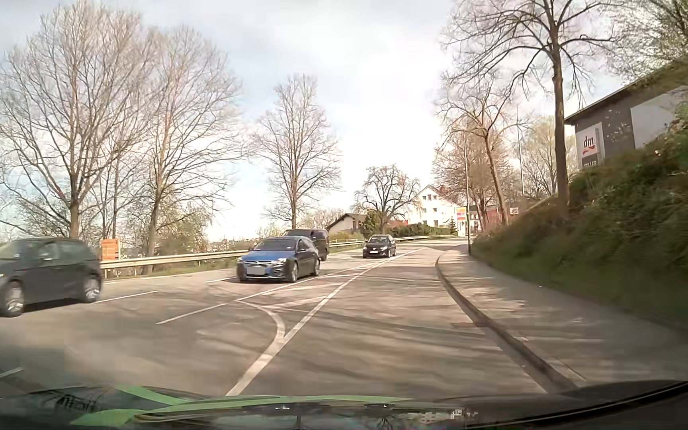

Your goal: Follow the waypoints while adhering to traffic rules and regulations

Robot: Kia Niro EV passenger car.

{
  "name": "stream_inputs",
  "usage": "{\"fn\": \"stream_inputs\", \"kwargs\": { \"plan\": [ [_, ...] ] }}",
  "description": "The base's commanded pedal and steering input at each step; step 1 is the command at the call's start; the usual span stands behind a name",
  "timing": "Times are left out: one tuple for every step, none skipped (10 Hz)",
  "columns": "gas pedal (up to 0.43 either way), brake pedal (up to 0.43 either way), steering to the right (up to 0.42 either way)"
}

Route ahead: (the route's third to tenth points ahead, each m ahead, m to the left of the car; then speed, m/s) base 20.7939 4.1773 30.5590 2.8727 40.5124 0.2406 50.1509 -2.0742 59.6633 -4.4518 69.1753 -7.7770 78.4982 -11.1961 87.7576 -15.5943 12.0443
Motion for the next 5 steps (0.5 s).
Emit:
{"fn": "stream_inputs", "kwargs": {
  "plan": [
    [0.157, 0.000, 0.020],
    [0.157, 0.000, 0.020],
    [0.157, 0.000, 0.020],
    [0.157, 0.000, 0.020],
    [0.157, 0.000, 0.020]
  ]
}}
